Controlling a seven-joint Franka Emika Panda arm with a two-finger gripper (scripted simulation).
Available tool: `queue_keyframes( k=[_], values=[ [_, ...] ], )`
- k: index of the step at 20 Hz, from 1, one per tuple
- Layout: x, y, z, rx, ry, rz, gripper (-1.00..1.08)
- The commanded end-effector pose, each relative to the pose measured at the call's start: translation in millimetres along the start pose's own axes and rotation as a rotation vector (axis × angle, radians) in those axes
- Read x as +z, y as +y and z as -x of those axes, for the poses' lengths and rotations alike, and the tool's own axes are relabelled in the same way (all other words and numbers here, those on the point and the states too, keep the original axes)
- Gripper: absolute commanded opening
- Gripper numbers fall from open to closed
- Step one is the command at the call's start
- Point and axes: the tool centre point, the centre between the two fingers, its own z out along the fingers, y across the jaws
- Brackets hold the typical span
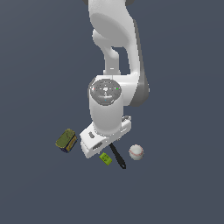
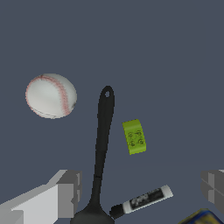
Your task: Pick up a designated object from a clutter of objects.
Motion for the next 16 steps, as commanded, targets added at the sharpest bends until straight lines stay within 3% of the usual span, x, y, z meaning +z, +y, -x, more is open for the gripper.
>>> queue_keyframes(
  k=[1,9,16],
  values=[
    [21.7,6.6,-1.1,-0.060,-0.004,-0.002,1.00],
    [71.7,19.0,-0.6,-0.190,-0.012,-0.010,1.00],
    [90.6,22.8,0.4,-0.239,-0.015,-0.014,1.00]
  ],
)
